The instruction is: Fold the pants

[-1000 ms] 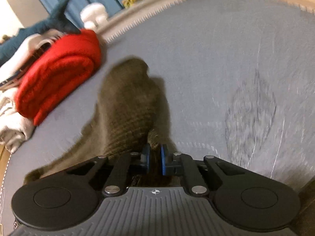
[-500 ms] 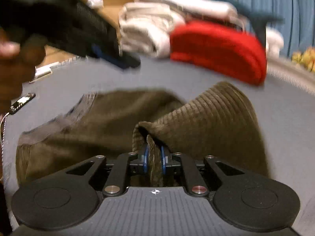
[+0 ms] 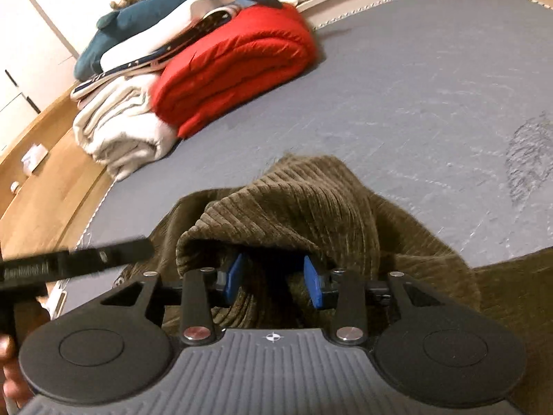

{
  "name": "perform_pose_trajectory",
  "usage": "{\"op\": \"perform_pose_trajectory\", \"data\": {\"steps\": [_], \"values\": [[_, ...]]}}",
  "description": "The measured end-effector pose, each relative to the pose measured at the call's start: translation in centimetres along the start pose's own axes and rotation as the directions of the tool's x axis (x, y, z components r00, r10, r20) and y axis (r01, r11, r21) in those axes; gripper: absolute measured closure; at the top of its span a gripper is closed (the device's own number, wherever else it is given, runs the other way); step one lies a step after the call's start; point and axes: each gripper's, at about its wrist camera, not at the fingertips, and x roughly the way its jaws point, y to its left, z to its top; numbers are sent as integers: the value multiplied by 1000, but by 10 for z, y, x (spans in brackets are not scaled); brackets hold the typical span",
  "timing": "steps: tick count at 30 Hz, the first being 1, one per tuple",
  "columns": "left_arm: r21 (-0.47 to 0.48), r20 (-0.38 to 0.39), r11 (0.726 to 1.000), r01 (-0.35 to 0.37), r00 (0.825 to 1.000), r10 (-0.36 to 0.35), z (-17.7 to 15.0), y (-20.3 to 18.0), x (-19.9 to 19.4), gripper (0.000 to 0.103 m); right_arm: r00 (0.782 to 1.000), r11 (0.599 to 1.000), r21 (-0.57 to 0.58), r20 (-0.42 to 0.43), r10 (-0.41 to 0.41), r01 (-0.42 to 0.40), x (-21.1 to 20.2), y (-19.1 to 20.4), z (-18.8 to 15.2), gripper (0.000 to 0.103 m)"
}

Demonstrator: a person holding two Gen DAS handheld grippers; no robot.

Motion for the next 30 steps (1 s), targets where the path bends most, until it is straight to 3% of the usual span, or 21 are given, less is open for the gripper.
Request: {"op": "perform_pose_trajectory", "data": {"steps": [2, 8, 9, 11, 12, 13, 14, 15, 16, 17, 18, 19, 21, 22, 27, 30], "values": [[65, -14, 998, 15, 1000, -14, -2, -15, 13, 40, 999, 1000, 2, 21, -25, 25, -2, -2, 0, 60], [246, 3, 968, -52, 999, 53, -9, -45, 49, 39, 998, 999, 31, 46, -42, 41, -22, -16, 5, 59], [269, 13, 961, -71, 997, 70, -9, -46, 53, 42, 998, 998, 37, 52, -44, 42, -26, -18, 6, 59], [310, 24, 946, -94, 996, 91, -4, -47, 58, 67, 998, 999, 36, 58, -38, 36, -34, -22, 7, 59], [301, 42, 948, -100, 995, 92, 3, -43, 57, 70, 998, 999, 33, 60, -38, 36, -37, -23, 7, 59], [229, 88, 968, -106, 992, 88, 12, -29, 50, 75, 997, 999, 30, 66, -46, 44, -39, -25, 8, 59], [93, 139, 990, -106, 986, 92, 21, -6, 41, 77, 995, 998, 30, 78, -62, 60, -41, -27, 9, 59], [-105, 173, 987, -120, 975, 137, 30, 28, 32, 77, 993, 997, 33, 88, -77, 74, -42, -30, 9, 59], [-274, 168, 949, -156, 964, 207, 32, 59, 27, 78, 991, 995, 45, 98, -96, 92, -42, -34, 10, 58], [-418, 135, 884, -208, 948, 287, 28, 87, 23, 80, 989, 993, 61, 101, -109, 104, -41, -38, 11, 58], [-499, 93, 828, -256, 934, 344, 20, 108, 23, 81, 987, 990, 85, 100, -122, 114, -39, -43, 11, 57], [-526, 45, 796, -300, 925, 378, 14, 121, 26, 83, 988, 988, 101, 94, -127, 117, -36, -48, 11, 56], [-523, -37, 786, -329, 931, 364, 3, 136, 38, 85, 989, 987, 114, 74, -125, 116, -25, -52, 11, 54], [-531, -43, 785, -320, 935, 352, -1, 139, 40, 85, 990, 987, 110, 65, -123, 115, -19, -52, 10, 54], [-473, 29, 843, -256, 952, 305, 6, 128, 31, 85, 997, 996, 53, 22, -76, 74, 20, -40, 11, 50], [-461, 33, 851, -253, 953, 301, 6, 126, 34, 85, 999, 999, 23, 22, -39, 39, 49, -33, 15, 47]]}}
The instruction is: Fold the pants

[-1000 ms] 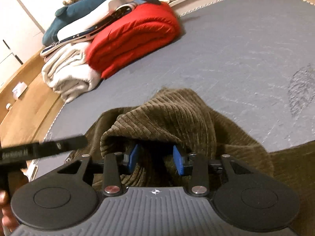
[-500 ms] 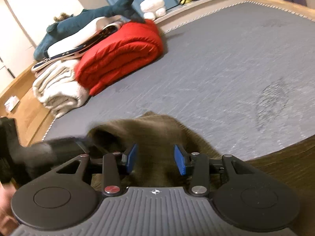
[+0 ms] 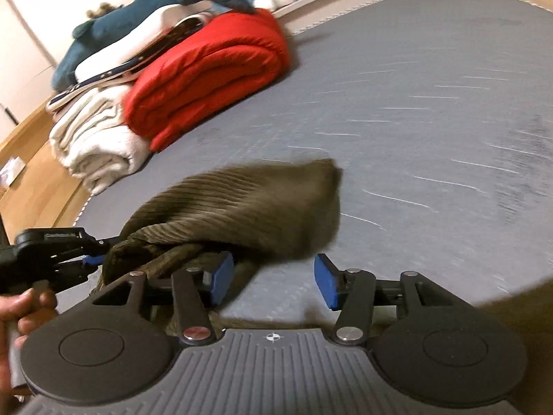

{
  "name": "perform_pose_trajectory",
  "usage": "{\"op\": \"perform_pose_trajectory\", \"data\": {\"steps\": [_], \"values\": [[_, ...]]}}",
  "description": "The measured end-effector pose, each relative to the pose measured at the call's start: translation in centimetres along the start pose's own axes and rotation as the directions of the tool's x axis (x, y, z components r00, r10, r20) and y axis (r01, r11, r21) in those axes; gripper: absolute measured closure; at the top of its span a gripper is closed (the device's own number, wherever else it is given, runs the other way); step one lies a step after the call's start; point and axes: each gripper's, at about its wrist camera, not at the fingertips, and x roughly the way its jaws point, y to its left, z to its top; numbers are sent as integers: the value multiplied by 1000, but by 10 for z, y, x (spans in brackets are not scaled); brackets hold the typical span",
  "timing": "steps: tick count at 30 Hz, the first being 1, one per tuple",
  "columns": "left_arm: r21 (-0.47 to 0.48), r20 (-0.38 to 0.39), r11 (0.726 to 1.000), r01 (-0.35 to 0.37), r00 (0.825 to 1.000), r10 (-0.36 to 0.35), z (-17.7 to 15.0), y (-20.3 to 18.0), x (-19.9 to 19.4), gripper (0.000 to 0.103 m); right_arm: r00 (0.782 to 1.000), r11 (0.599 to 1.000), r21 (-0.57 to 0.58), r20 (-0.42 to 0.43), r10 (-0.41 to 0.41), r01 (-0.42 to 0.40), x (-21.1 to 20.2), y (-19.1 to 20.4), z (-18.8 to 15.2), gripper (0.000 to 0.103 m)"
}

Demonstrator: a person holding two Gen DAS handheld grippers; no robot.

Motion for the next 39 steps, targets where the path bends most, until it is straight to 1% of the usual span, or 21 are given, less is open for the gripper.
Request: {"op": "perform_pose_trajectory", "data": {"steps": [4, 6, 11, 12, 13, 14, 15, 18, 19, 23, 25, 27, 29, 31, 33, 34, 35, 36, 37, 38, 39], "values": [[-12, -8, 1000, 9, 1000, -9, -2, 1, 1, 85, 1000, 999, 41, -9, 23, -23, 38, -3, 6, 39], [-15, -5, 1000, 23, 1000, -23, -1, 0, -5, 85, 1000, 995, 98, -20, 17, -15, 56, -10, 11, 38], [11, -5, 999, 33, 999, -33, 0, 1, -6, 85, 998, 970, 233, 2, 70, -69, 79, -26, 17, 34], [18, -5, 999, 32, 999, -32, -1, 0, -6, 85, 996, 965, 249, 10, 87, -86, 81, -27, 18, 41], [25, -5, 999, 29, 1000, -29, -1, 0, -5, 85, 995, 961, 255, 21, 100, -102, 82, -28, 20, 63], [27, -5, 999, 29, 1000, -28, 0, 0, -5, 85, 994, 963, 247, 30, 101, -105, 82, -26, 22, 79], [25, -3, 999, 32, 999, -32, 0, 0, -4, 85, 994, 966, 234, 39, 107, -113, 81, -24, 25, 89], [13, 8, 998, 68, 998, -68, 3, 0, -7, 82, 989, 977, 170, 88, 117, -131, 58, -10, 42, 92], [13, 15, 996, 90, 996, -90, 5, -1, -9, 78, 985, 979, 144, 115, 127, -143, 44, -4, 52, 92], [37, 68, 981, 192, 979, -194, 12, -9, -24, 60, 948, 956, 154, 240, 209, -249, -33, 3, 105, 92], [54, 94, 970, 238, 966, -242, 14, -13, -33, 59, 933, 955, 140, 290, 211, -260, -76, -1, 134, 93], [76, 104, 964, 254, 960, -261, 15, -18, -39, 59, 941, 971, 136, 304, 148, -197, -111, -10, 163, 93], [93, 102, 962, 255, 959, -264, 13, -22, -41, 59, 955, 981, 177, 296, 30, -85, -143, -32, 194, 93], [98, 100, 962, 253, 960, -263, 13, -24, -42, 59, 950, 972, 236, 302, -83, 10, -170, -62, 222, 92], [95, 100, 964, 250, 961, -259, 13, -24, -41, 59, 919, 945, 278, 301, -255, 171, -185, -97, 248, 92], [90, 100, 964, 250, 961, -259, 14, -24, -41, 59, 885, 903, 324, 275, -377, 284, -184, -123, 259, 87], [85, 100, 965, 248, 961, -256, 14, -24, -41, 59, 856, 863, 374, 257, -448, 339, -182, -145, 263, 83], [81, 99, 966, 246, 962, -254, 15, -23, -42, 59, 823, 816, 423, 232, -518, 395, -177, -169, 262, 66], [79, 99, 967, 243, 963, -250, 15, -22, -42, 59, 783, 756, 453, 179, -596, 472, -169, -190, 255, 55], [80, 101, 968, 239, 964, -246, 17, -20, -43, 59, 756, 715, 468, 138, -640, 520, -164, -203, 246, 55], [82, 102, 969, 235, 965, -242, 18, -18, -45, 59, 745, 693, 484, 118, -656, 534, -159, -212, 232, 55]]}}
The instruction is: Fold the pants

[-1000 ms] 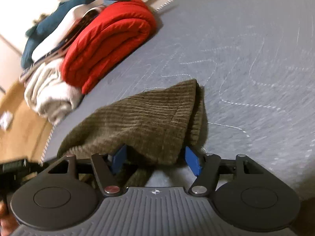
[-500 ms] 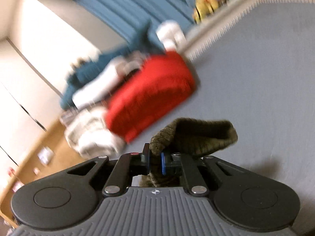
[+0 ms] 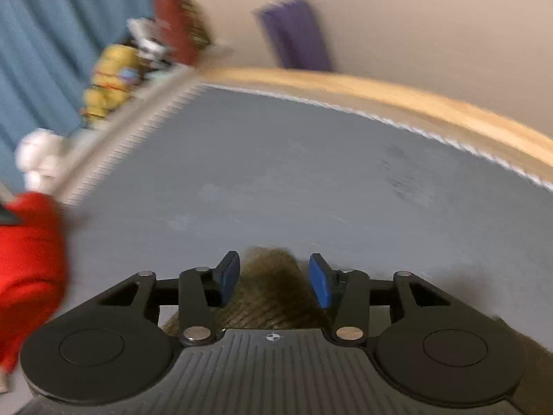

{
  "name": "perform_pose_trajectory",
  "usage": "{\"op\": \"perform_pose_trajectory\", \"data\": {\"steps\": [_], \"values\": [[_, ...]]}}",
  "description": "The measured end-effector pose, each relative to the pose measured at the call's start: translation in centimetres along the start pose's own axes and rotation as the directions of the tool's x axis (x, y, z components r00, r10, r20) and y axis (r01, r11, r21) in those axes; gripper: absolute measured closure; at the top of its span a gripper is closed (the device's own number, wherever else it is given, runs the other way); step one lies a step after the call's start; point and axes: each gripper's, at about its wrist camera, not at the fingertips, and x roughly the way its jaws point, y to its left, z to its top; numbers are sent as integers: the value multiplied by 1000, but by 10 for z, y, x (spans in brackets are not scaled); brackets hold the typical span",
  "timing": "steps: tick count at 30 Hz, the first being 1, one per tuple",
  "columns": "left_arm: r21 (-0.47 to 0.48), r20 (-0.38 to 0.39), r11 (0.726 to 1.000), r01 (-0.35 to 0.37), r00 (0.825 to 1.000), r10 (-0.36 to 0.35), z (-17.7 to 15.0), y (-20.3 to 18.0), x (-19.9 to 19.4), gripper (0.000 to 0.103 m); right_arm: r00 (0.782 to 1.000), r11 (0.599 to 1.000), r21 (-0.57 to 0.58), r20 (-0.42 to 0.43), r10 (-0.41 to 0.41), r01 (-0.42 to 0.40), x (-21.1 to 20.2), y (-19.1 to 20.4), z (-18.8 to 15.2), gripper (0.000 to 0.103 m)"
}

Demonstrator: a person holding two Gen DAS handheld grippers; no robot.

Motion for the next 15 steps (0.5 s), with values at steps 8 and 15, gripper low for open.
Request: {"op": "perform_pose_trajectory", "data": {"steps": [8, 15], "values": [[106, -132, 994, 36, 991, -22, -18, -3, 13, 64, 973, 986, 69, -166, 161, -151, 46, -46, -114, 55], [288, -371, 949, 130, 928, -14, -65, -42, 57, 65, 974, 958, 238, -115, 193, -162, 63, -60, -119, 52]]}}
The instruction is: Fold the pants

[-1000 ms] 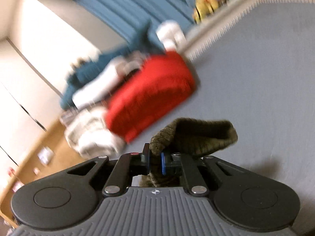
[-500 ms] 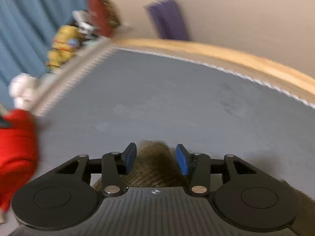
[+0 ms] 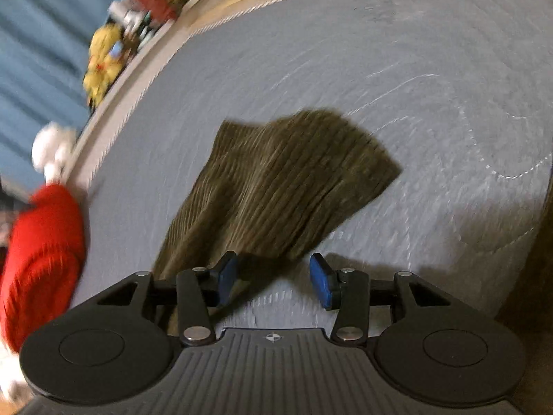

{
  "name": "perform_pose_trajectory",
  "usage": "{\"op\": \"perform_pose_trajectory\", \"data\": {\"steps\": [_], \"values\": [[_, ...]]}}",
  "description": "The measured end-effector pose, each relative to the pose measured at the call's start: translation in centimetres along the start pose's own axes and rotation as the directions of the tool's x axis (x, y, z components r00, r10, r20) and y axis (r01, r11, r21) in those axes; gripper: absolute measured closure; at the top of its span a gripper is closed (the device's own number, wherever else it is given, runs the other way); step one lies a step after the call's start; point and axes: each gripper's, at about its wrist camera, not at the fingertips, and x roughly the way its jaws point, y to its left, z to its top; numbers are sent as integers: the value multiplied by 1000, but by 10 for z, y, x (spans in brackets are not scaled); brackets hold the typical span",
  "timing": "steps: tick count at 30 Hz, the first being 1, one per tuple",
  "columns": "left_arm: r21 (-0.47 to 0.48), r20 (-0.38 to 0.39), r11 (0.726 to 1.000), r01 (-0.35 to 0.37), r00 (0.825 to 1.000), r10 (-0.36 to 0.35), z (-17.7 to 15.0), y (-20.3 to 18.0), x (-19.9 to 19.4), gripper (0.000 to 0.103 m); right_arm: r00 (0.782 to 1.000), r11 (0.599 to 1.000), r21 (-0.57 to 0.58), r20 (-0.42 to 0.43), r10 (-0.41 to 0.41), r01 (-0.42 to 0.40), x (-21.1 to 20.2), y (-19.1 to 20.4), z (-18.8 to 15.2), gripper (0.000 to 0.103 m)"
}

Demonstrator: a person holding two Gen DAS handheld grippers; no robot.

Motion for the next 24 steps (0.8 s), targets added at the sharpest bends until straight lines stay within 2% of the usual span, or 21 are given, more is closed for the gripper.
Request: {"op": "perform_pose_trajectory", "data": {"steps": [4, 8, 9, 11, 12, 13, 14, 16, 18, 19, 21, 22, 23, 24], "values": [[63, -95, 996, -65, 993, 71, -8, -9, 30, 63, 997, 992, 124, 75, -23, 14, 2, -24, 21, 48], [141, -94, 984, -112, 988, 126, -12, -16, 48, 49, 997, 992, 125, 67, -28, 19, 17, -33, 27, 48], [158, -101, 981, -116, 986, 132, -14, -17, 54, 48, 997, 994, 105, 67, -31, 23, 21, -29, 28, 51], [203, -108, 969, -140, 981, 164, -16, -16, 65, 49, 996, 997, 57, 68, -53, 50, 30, -16, 34, 67], [236, -97, 958, -163, 977, 190, -18, -17, 68, 54, 996, 998, 40, 69, -58, 55, 30, -14, 38, 81], [270, -69, 941, -202, 971, 229, -17, -16, 71, 80, 997, 999, 23, 68, -49, 47, 30, -8, 43, 96], [273, -44, 934, -231, 967, 252, -13, -13, 71, 93, 997, 999, 2, 66, -35, 35, 28, -3, 49, 96], [138, 16, 964, -227, 974, 227, 3, 6, 55, 95, 996, 997, -73, 92, -11, 17, 25, 32, 66, 98], [34, 60, 977, -210, 976, 208, 13, 18, 38, 96, 991, 987, -158, 126, 52, -31, 9, 66, 80, 98], [15, 78, 981, -194, 978, 192, 16, 21, 30, 96, 983, 979, -193, 151, 102, -72, -1, 87, 91, 103], [61, 63, 985, -159, 986, 155, 15, 17, 26, 96, 957, 963, -252, 245, 157, -94, -28, 112, 106, 103], [110, 14, 989, -98, 995, 97, 12, 15, 27, 96, 947, 959, -276, 289, 142, -59, -40, 119, 118, 103], [145, -33, 988, -49, 998, 54, 8, 13, 28, 96, 946, 961, -277, 309, 99, -10, -45, 118, 126, 103], [189, -88, 982, 3, 996, 14, 3, 10, 30, 96, 950, 964, -257, 313, 19, 65, -46, 110, 133, 103]]}}
